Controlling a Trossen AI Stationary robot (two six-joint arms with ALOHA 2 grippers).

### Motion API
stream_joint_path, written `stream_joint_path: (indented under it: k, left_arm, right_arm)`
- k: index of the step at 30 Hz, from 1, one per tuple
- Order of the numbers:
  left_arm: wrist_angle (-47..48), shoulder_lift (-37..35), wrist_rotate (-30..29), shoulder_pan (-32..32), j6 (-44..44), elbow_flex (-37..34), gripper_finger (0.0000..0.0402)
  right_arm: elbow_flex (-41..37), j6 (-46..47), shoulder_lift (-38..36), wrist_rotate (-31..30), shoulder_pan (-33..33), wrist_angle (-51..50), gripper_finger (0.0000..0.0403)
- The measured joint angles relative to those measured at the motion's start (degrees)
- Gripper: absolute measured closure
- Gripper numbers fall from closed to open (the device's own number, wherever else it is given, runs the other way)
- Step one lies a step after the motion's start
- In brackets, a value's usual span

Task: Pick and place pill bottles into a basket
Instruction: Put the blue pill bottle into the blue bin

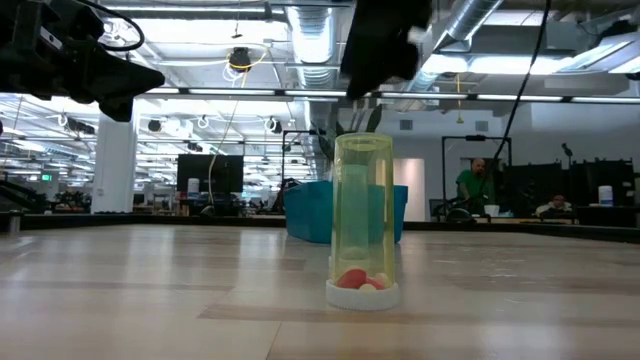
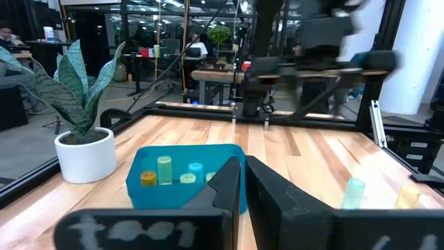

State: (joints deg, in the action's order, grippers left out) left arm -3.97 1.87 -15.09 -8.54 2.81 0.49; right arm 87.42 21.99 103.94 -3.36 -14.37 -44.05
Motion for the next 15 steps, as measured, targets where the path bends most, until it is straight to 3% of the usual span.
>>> stream_joint_path:
  k: [6, 15]
  left_arm:
    - [0.0, 0.0, 0.1, 0.0, 0.0, 0.0, 0.0393]
    - [0.0, 0.0, 0.2, 0.0, 0.0, 0.0, 0.0393]
  right_arm:
    - [0.0, 13.3, 1.5, -6.7, -9.3, 4.3, 0.0214]
    - [0.0, 19.2, 7.2, -6.7, -11.5, 6.6, 0.0228]
